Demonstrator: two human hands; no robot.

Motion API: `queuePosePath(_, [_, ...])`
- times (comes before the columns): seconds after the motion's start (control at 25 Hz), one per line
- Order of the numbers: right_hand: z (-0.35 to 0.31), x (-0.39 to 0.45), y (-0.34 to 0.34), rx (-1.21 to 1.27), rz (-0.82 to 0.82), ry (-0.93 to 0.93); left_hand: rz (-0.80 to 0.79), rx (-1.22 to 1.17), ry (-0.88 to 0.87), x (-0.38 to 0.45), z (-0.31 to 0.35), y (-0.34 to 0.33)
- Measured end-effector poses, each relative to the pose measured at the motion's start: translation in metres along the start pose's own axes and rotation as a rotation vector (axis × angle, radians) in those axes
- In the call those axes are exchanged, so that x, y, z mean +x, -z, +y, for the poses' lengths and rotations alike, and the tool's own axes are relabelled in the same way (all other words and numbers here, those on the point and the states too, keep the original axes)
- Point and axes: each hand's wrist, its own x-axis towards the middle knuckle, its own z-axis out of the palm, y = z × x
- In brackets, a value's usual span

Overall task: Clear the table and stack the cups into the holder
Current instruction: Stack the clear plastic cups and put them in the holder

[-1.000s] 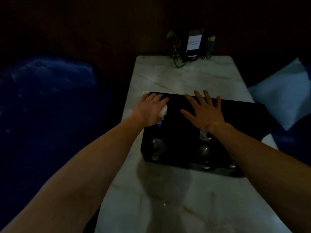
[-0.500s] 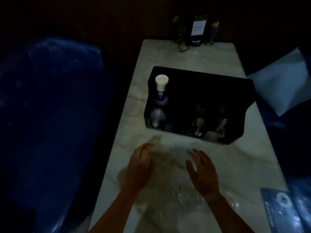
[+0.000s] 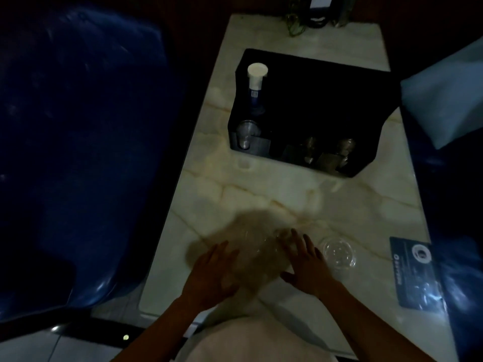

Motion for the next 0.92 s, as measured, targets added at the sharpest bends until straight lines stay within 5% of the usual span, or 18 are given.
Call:
queuePosePath(0.6, [-0.006,-0.033,-0.019,0.119,0.091,-0.074,-0.134,0.134,0.052,0.001,0.015,0.006])
queuePosePath(0.92, [0.040,-0.044,0.009,0.228,0.262,-0.210,-0.047,0.109,-0.143,0.045,0.025,0.035])
